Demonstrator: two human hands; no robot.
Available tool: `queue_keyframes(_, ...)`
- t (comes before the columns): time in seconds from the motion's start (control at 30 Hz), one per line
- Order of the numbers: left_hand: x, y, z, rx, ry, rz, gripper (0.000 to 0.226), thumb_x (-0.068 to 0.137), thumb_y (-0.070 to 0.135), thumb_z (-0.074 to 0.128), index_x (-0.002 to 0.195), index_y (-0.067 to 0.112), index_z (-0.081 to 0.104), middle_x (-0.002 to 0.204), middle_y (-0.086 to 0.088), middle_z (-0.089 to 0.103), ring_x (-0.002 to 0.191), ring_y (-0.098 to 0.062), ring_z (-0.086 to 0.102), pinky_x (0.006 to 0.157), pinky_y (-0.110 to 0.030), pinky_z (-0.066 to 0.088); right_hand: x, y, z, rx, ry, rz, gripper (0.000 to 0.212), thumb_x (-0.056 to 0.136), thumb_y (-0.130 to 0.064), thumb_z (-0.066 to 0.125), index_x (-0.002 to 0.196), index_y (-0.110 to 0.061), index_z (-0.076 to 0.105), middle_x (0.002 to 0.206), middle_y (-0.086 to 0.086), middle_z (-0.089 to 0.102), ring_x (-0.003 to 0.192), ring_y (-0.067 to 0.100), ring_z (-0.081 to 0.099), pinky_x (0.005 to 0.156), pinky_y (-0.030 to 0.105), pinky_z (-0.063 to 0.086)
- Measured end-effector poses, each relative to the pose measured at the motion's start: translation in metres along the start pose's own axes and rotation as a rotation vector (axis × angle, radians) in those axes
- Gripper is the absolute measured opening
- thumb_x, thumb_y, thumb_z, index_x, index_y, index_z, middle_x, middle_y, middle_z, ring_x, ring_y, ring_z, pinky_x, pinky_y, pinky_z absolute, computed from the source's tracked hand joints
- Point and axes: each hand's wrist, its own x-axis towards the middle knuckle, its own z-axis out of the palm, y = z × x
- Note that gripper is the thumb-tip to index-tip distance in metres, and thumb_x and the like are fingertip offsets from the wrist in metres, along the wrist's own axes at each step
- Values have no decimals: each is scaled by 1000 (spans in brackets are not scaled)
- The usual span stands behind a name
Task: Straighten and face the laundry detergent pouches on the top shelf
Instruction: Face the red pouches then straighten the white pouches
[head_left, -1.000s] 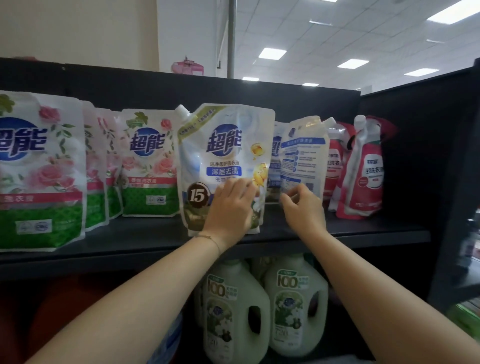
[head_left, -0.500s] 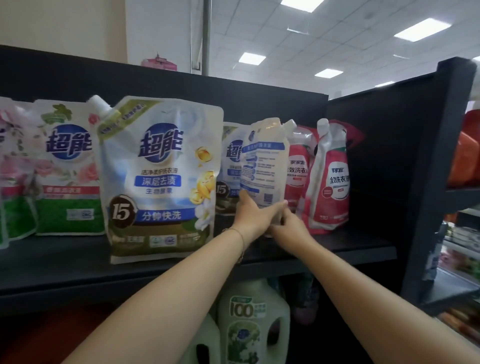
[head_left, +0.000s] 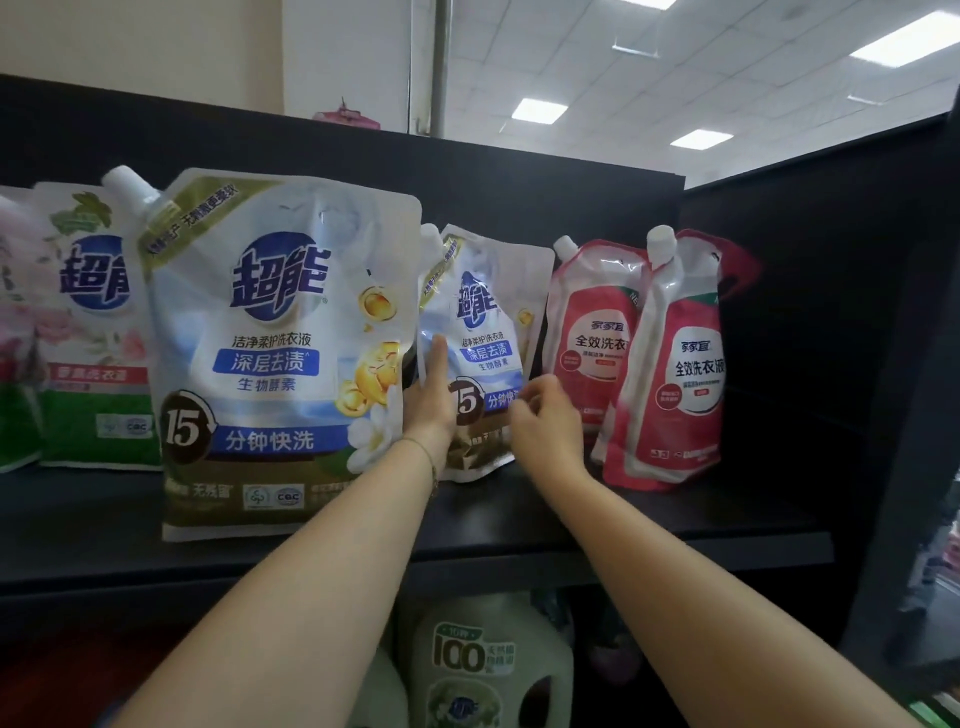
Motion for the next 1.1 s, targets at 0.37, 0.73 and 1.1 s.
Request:
queue_keyframes(0.37,4,-13,-7,103,-32,247,39,70,60,59,89,26,56,100,-11,67,92,-27,66,83,-42,55,17,13,0,294,-51,296,32,86,-36,55,108,-13,49,96,1,59,86,18,57,79,38,48)
queue_keyframes(0.73,-4,-20,-13,653,208,464,52,83,3,62,128,-1,36,130,-17,46,122,-28,46,101,-31,41,3,16,-3,53,29,182,29,78,-26,69,92,-19,44,97,-1,53,78,9,54,56,25,41)
queue_keyframes(1.1,6,-30,-15,1118,138,572,35,84,3,55,118,5,45,128,-13,41,112,-30,49,82,-33,45,2,16,0,-80,-133,105,38,86,-13,62,123,-20,54,112,3,62,99,19,60,83,32,52)
